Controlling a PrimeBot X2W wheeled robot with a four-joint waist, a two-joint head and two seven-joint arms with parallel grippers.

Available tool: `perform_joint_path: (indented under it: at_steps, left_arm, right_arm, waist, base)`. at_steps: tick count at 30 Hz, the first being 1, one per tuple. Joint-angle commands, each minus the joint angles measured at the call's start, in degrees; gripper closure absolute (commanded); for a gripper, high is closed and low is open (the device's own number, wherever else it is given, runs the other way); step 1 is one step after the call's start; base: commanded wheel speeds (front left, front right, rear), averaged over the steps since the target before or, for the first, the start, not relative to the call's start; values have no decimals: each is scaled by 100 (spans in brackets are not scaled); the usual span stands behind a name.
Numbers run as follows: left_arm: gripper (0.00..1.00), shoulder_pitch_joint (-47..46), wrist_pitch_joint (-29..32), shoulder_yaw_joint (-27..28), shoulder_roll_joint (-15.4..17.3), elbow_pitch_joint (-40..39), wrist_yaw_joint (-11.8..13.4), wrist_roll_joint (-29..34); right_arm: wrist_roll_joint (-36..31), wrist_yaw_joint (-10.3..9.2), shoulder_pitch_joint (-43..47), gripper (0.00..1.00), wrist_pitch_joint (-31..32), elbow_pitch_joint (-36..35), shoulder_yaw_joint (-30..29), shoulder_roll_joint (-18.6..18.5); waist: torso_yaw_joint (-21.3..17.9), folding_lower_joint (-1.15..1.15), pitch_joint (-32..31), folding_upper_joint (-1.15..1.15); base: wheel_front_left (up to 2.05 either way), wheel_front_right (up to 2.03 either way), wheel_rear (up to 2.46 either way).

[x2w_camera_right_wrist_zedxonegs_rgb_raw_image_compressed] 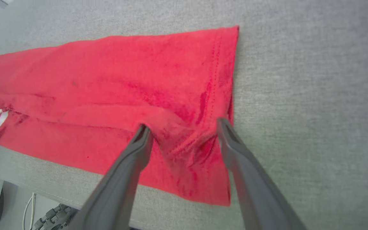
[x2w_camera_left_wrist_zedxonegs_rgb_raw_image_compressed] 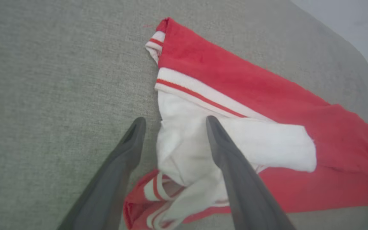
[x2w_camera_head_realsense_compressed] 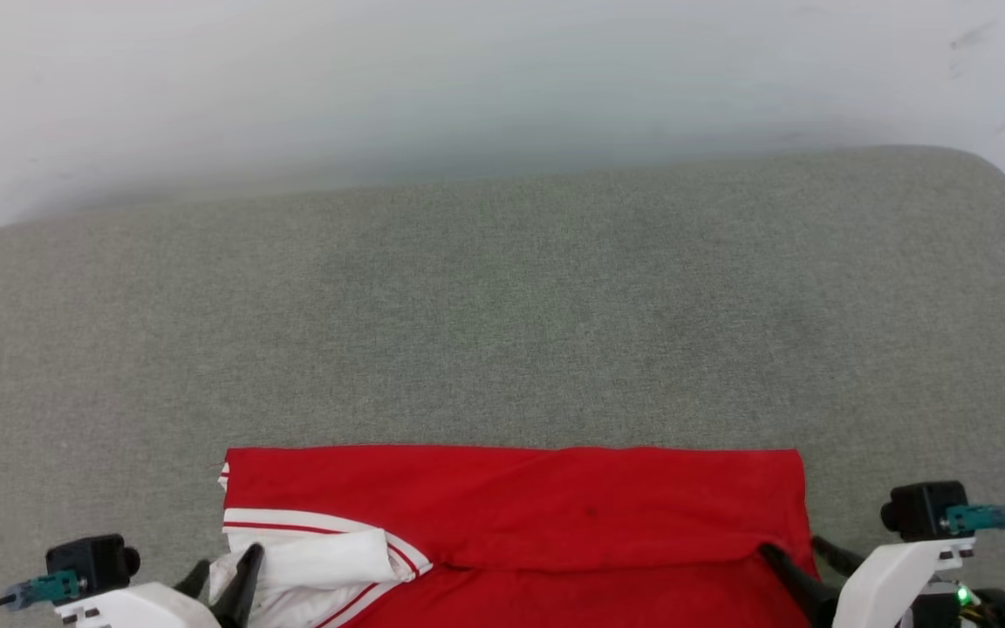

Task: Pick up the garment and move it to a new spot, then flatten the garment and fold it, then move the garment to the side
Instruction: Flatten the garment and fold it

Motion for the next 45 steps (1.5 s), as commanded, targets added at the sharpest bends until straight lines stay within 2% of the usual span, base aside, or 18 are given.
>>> perform_joint_path:
  at_steps: [1, 6, 8, 13, 18, 26, 34, 35, 36, 37, 45]
  left_arm:
    - [0, -174, -450, 42, -78, -181, 75, 319]
    - [0, -302, -999, 50, -119, -489, 271, 794]
    - [0, -370, -1158, 26, -166, -633, 340, 954]
    - [0, -597, -1572, -46, -200, -955, 524, 1548]
    - [0, -768, -1765, -102, -300, -1283, 695, 2082]
    - [0, -814, -1836, -157, -385, -1755, 863, 2638]
    - [0, -910, -1838, -212, -378, -1845, 843, 2797]
    - [0, -924, -1838, -221, -380, -1825, 829, 2800]
    - [0, -933, -1838, -228, -382, -1810, 820, 2802]
    - [0, -931, -1837, -233, -383, -1786, 820, 2801]
    - [0, -705, -1787, -269, -382, -1641, 908, 2756]
  right_arm:
    - [-140, -1, 175, 0, -95, -469, -201, 5]
    - [-266, 0, 235, 0, 118, -1050, -690, 70]
    - [-357, -1, 215, 0, 290, -1172, -896, -17]
    - [-454, 0, 162, 0, 971, -1281, -1250, -166]
    - [-431, 0, 102, 0, 1566, -1253, -1280, -200]
    - [-396, -1, -38, 0, 1811, -814, -1180, 4]
    - [-243, 0, -71, 0, 2056, -25, -890, 282]
    - [-195, 0, -36, 7, 2109, 45, -863, 337]
    - [-152, 2, -11, 60, 2149, 84, -850, 396]
    - [-131, 8, -3, 100, 2169, 105, -833, 424]
    - [-166, 6, -193, 100, 1945, -228, -829, 169]
  waist:
    - [11, 1, -112, 0]
    - [24, 1, -224, 0]
    - [43, 1, -250, 0]
    - [173, 1, -209, 0]
    - [382, 1, -39, 0]
    - [689, 1, 337, 0]
    - [808, 1, 610, 0]
    - [814, 1, 613, 0]
    - [818, 1, 609, 0]
    - [817, 1, 596, 0]
    - [703, 1, 312, 0]
  base:
    - [0, 0, 0]
    - [0, 0, 0]
    - [0, 0, 0]
    - [0, 0, 0]
    - [0, 0, 0]
    - [0, 0, 0]
    - [0, 0, 0]
    - [0, 0, 0]
    - [0, 0, 0]
    - [0, 0, 0]
    - [0, 0, 0]
